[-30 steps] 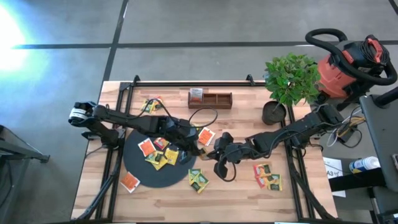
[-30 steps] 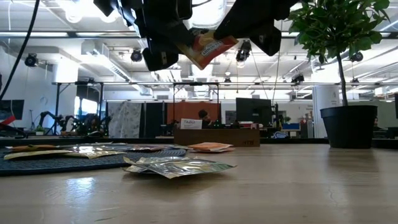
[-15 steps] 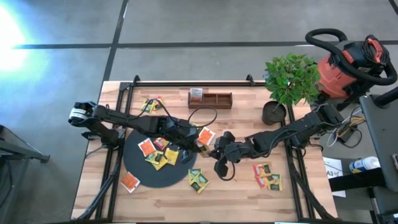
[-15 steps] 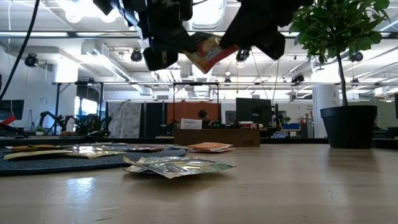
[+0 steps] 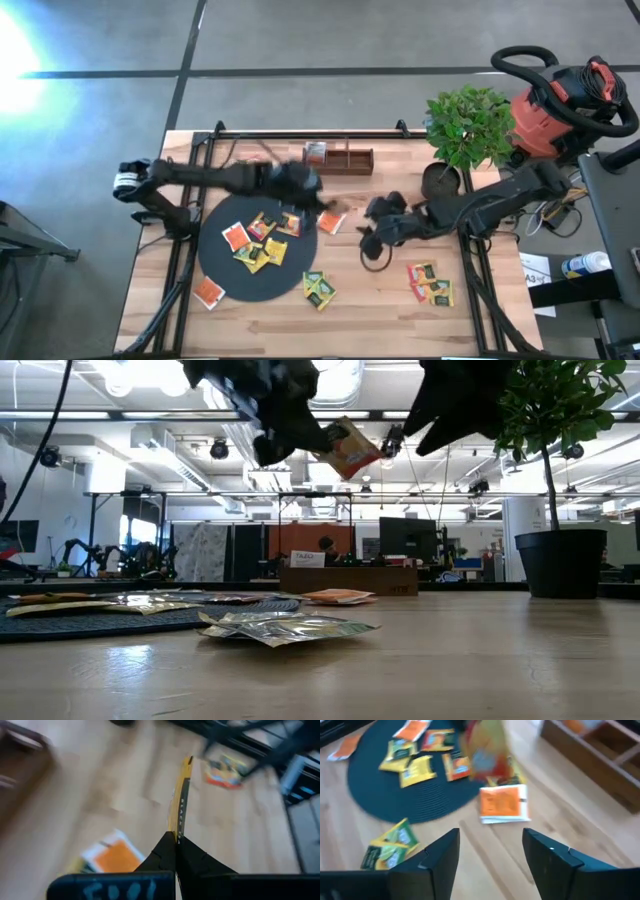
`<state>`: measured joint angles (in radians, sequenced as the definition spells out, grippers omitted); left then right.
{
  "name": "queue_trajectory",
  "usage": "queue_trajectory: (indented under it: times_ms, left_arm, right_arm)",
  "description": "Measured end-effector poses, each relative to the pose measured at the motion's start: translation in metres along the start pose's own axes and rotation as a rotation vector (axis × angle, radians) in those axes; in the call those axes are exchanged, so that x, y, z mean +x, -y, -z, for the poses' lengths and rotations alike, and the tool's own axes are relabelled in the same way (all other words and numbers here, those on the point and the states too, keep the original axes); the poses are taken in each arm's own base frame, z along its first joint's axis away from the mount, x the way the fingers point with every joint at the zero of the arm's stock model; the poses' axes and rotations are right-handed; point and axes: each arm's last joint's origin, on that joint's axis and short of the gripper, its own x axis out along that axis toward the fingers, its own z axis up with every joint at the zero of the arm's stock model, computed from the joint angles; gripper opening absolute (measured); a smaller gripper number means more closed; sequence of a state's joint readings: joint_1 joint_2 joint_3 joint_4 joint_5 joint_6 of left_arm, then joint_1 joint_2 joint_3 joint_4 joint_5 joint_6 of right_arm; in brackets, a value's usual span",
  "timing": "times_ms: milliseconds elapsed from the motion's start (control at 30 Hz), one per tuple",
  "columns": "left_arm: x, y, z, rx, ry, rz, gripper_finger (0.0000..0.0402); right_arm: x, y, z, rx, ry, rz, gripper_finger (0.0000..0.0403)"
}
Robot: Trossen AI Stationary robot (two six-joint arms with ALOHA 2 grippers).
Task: Pick & Place Tea
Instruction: Put the yellow tea bag into the middle section of the wooden organizer
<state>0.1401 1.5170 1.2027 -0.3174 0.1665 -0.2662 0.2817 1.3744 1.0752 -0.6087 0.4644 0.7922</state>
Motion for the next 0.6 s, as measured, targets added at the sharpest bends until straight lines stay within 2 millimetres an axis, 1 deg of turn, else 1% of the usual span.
queue_trajectory:
  times_ms: [133,300,433,600]
  left_arm:
    - [-0.001,-0.05,-0.03,0.031,-0.029,-0.028,0.0]
    - [0.011,-0.108,-0.06,0.109,-0.125,-0.06,0.0]
    - [0.027,-0.148,-0.076,0.179,-0.259,-0.09,0.0]
    - [0.045,-0.183,-0.086,0.24,-0.436,-0.183,0.0]
  right_arm:
    - [-0.015,0.014,-0.009,0.04,0.023,0.006,0.0204]
    - [-0.019,0.026,-0.019,0.107,0.058,0.027,0.0194]
    - [-0.016,0.032,-0.023,0.163,0.06,0.047,0.0187]
    - [-0.013,0.036,-0.024,0.203,0.058,0.068,0.0181]
